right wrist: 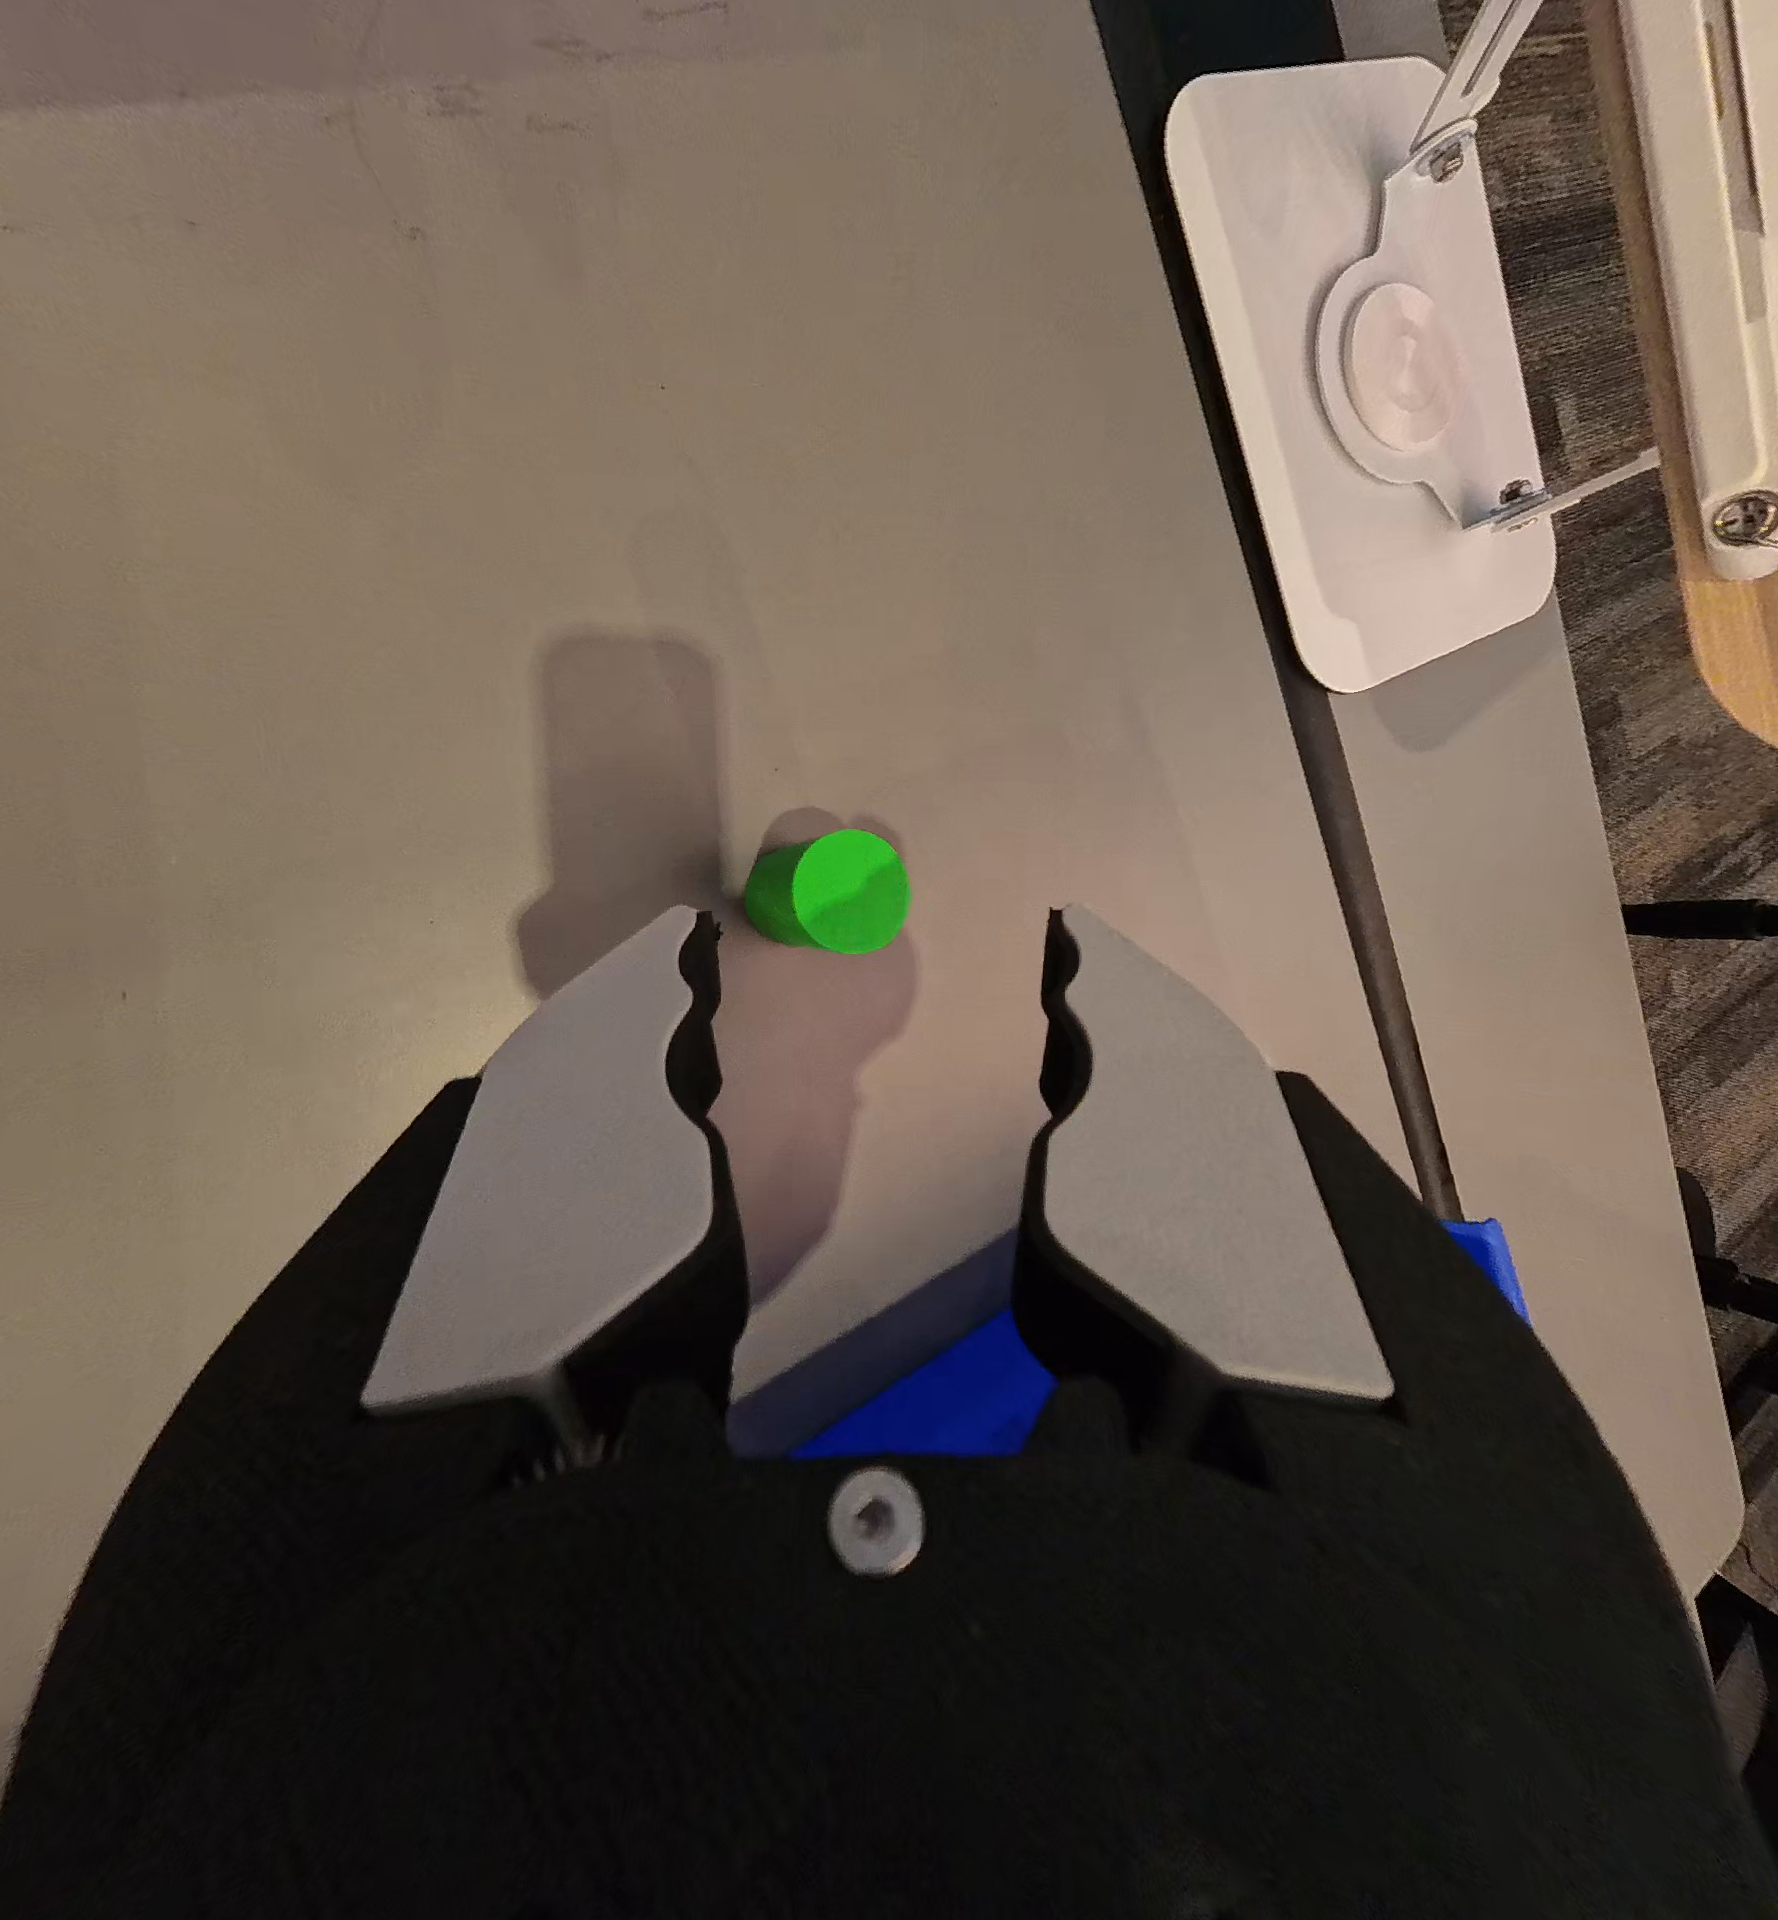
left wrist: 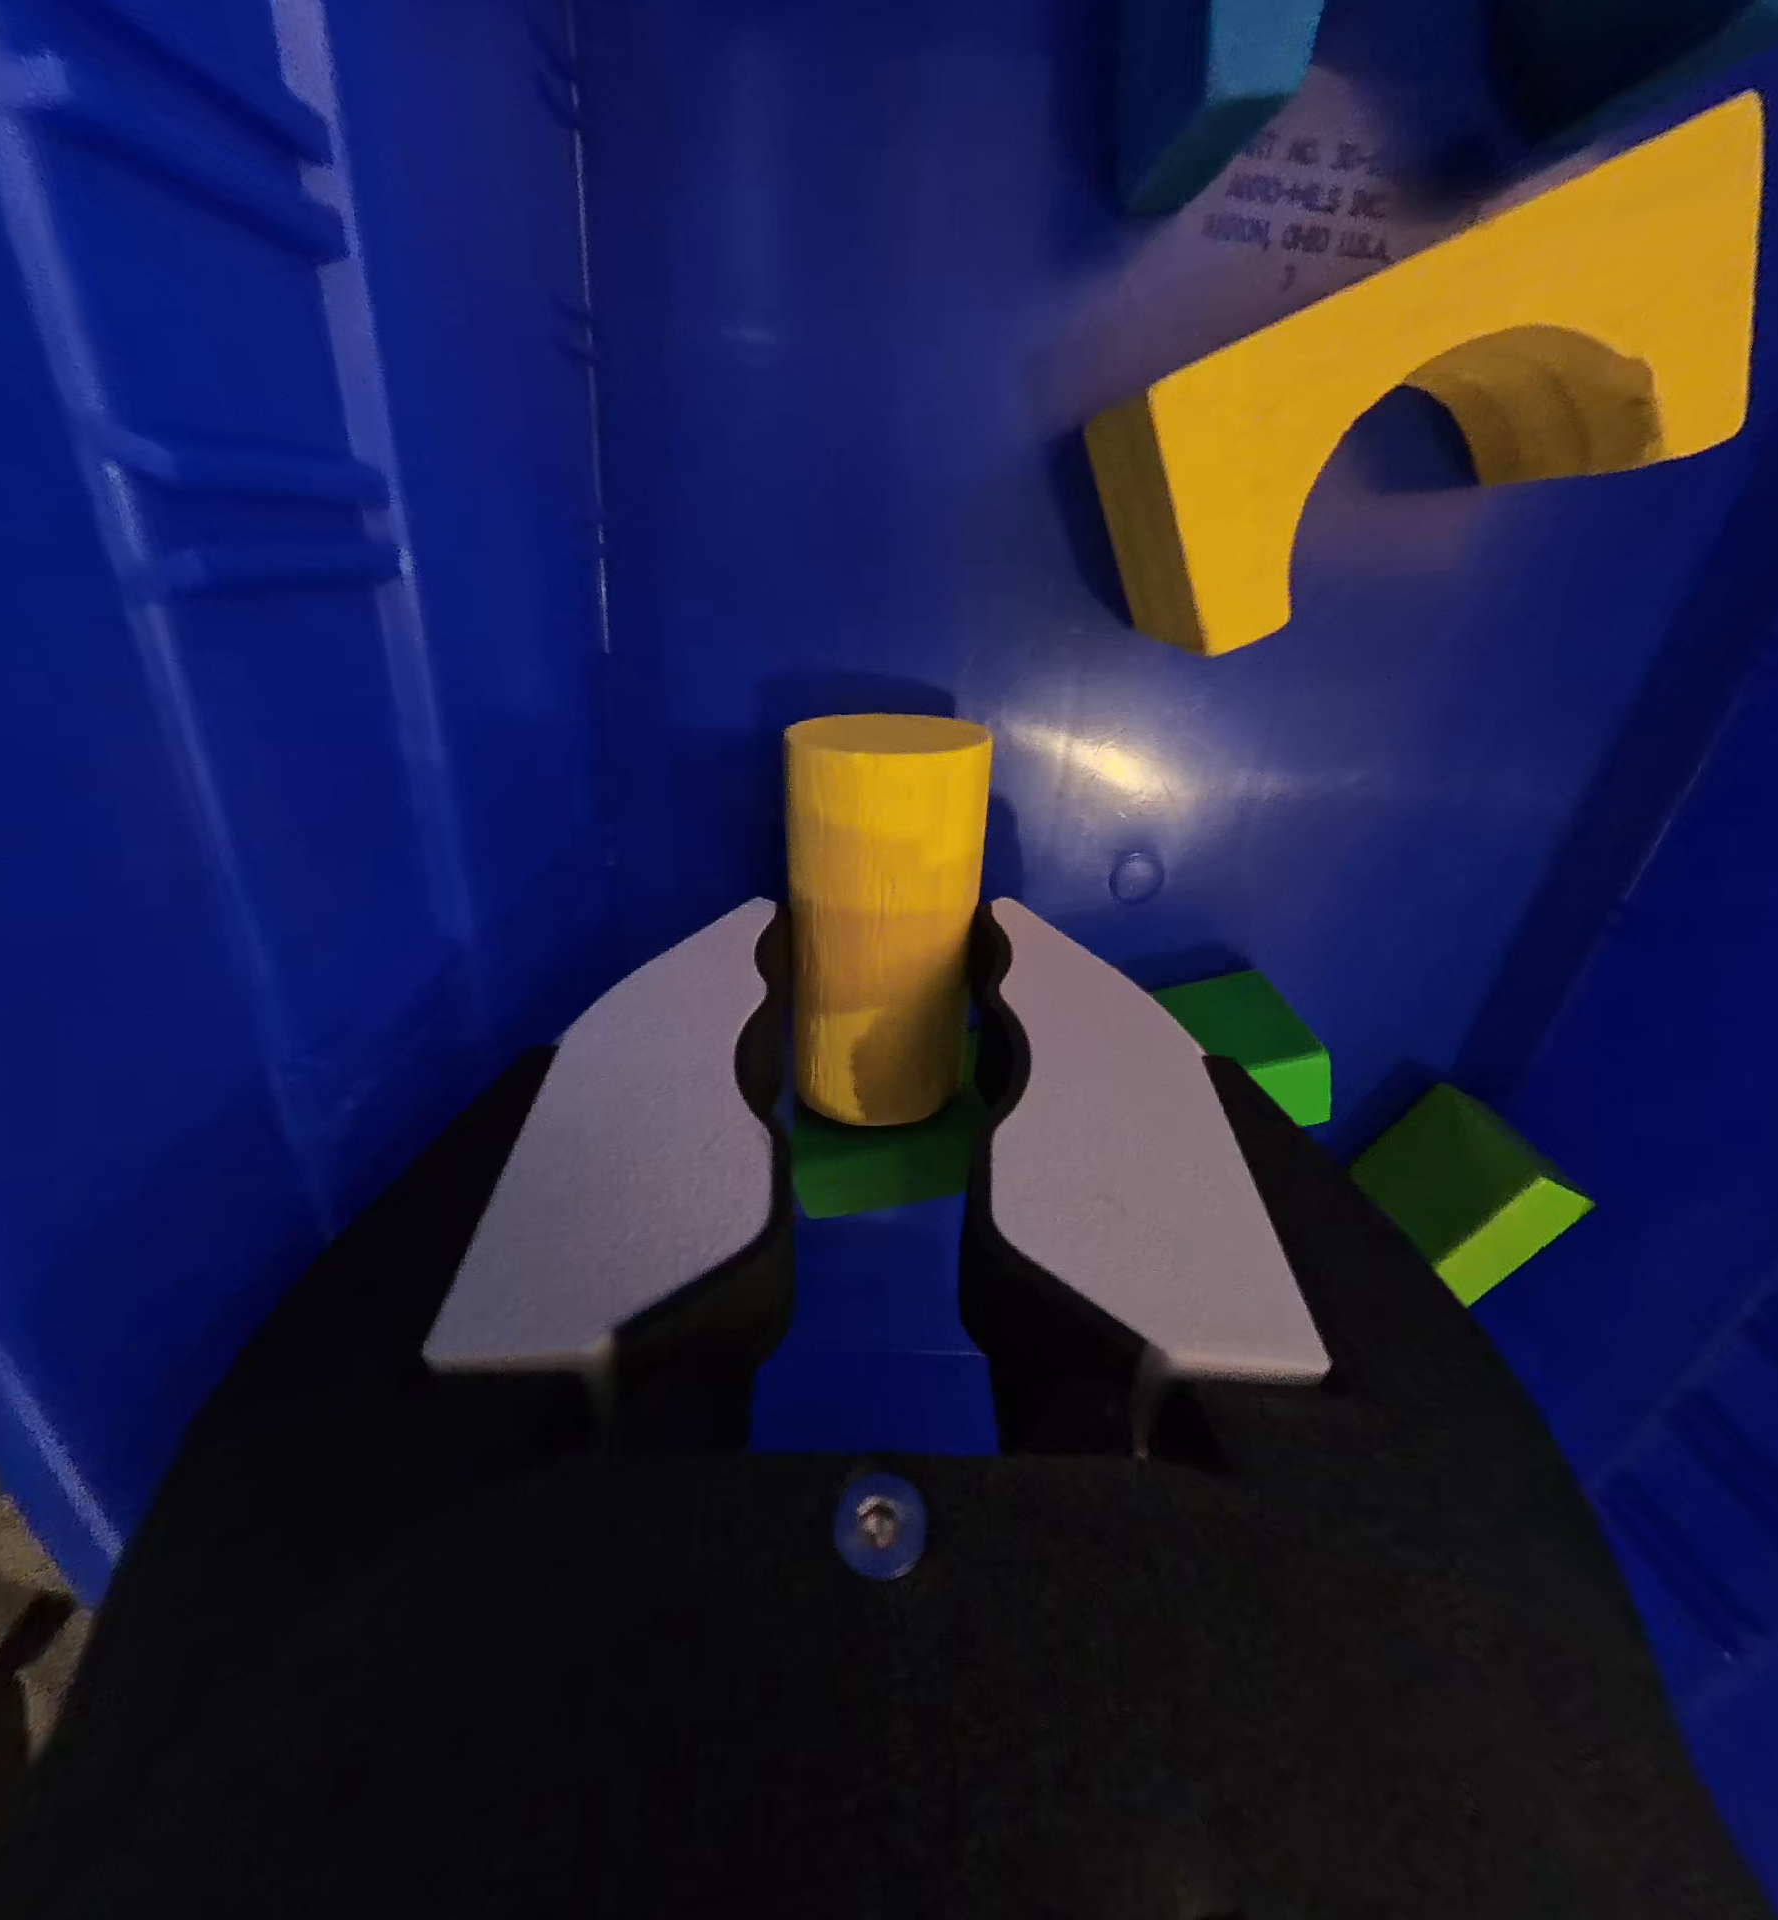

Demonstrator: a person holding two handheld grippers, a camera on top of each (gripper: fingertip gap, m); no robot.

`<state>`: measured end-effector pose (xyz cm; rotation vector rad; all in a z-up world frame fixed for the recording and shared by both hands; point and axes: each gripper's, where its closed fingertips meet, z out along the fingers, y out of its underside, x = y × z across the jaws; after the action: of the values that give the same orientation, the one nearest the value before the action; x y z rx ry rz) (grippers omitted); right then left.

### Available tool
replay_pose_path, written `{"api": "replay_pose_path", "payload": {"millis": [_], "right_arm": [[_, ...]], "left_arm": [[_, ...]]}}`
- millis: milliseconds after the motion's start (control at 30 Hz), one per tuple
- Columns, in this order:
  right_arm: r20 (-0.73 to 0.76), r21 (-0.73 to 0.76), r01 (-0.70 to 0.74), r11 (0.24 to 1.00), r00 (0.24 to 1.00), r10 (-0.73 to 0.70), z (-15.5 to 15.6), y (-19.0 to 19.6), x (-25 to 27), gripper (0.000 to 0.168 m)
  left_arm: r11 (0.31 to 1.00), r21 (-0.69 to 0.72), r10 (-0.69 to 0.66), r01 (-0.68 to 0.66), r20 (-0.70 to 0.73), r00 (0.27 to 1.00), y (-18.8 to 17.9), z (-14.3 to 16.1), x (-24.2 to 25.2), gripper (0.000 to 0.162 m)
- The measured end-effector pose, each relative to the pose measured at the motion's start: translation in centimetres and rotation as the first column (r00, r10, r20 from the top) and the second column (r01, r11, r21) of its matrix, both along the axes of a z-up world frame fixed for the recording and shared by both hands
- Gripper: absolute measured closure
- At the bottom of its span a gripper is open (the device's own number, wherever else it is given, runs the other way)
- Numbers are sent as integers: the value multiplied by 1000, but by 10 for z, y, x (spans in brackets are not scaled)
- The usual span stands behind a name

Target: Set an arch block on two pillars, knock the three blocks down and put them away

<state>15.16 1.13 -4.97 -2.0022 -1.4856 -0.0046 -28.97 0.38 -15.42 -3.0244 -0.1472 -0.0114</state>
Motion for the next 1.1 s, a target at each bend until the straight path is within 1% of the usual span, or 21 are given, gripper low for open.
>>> {"api": "replay_pose_path", "payload": {"millis": [100, 167, 200, 267, 300, 333, 367, 400, 467, 500, 567, 633, 667, 700, 767, 900, 967, 1033, 1100], "right_arm": [[9, 13, 7, 1000, 1000, -7, 0, 2, 1, 107], [-6, 30, 17, 999, 1000, -16, 3, 5, 1, 107], [-21, 43, 24, 999, 1000, -23, 6, 7, 0, 107], [-67, 84, 42, 996, 997, -36, 17, 12, -1, 107], [-97, 109, 46, 993, 995, -35, 23, 14, -3, 107], [-131, 135, 47, 990, 991, -29, 31, 16, -5, 107], [-170, 160, 48, 986, 985, -20, 39, 16, -7, 107], [-216, 180, 39, 983, 976, 1, 49, 16, -10, 107], [-329, 205, -28, 978, 939, 96, 67, 6, -23, 107], [-386, 210, -64, 976, 911, 143, 76, -2, -29, 107], [-489, 212, -178, 961, 832, 262, 94, -23, -42, 108], [-558, 214, -273, 938, 754, 347, 107, -44, -49, 108], [-580, 220, -295, 930, 727, 368, 113, -51, -51, 108], [-598, 220, -303, 927, 710, 373, 117, -54, -51, 108], [-630, 191, -325, 926, 683, 370, 122, -61, -50, 108], [-669, 82, -372, 924, 667, 328, 119, -71, -54, 108], [-663, 62, -385, 921, 674, 326, 116, -74, -56, 109], [-645, 50, -398, 916, 687, 334, 112, -76, -56, 113], [-630, 44, -405, 913, 698, 340, 109, -78, -56, 115]], "left_arm": [[999, 8, -39, 40, -13, 999, 2, 1, 1, 129], [996, 67, -52, 53, -12, 999, 10, 13, 3, 128], [991, 115, -67, 67, -2, 998, 13, 24, 8, 129], [957, 266, -130, 111, 54, 990, 21, 61, 30, 129], [923, 359, -184, 137, 101, 978, 24, 85, 47, 129], [871, 459, -268, 174, 149, 952, 26, 110, 70, 128], [810, 545, -377, 218, 199, 904, 22, 134, 98, 129], [746, 613, -494, 261, 244, 835, 13, 156, 128, 129], [590, 729, -713, 348, 268, 648, -10, 193, 189, 129], [520, 764, -791, 382, 263, 552, -23, 204, 216, 129], [396, 814, -894, 426, 234, 383, -45, 217, 265, 129], [289, 854, -947, 433, 188, 261, -58, 223, 305, 129], [241, 868, -966, 434, 170, 197, -66, 223, 322, 129], [214, 874, -975, 436, 164, 149, -73, 221, 335, 129], [176, 872, -984, 456, 158, 77, -83, 213, 354, 129], [112, 858, -993, 502, 121, 14, -94, 198, 372, 129], [95, 840, -995, 534, 101, 18, -94, 191, 375, 129], [85, 822, -996, 563, 91, 19, -95, 185, 374, 129], [54, 806, -998, 589, 65, 3, -97, 181, 373, 129]]}}
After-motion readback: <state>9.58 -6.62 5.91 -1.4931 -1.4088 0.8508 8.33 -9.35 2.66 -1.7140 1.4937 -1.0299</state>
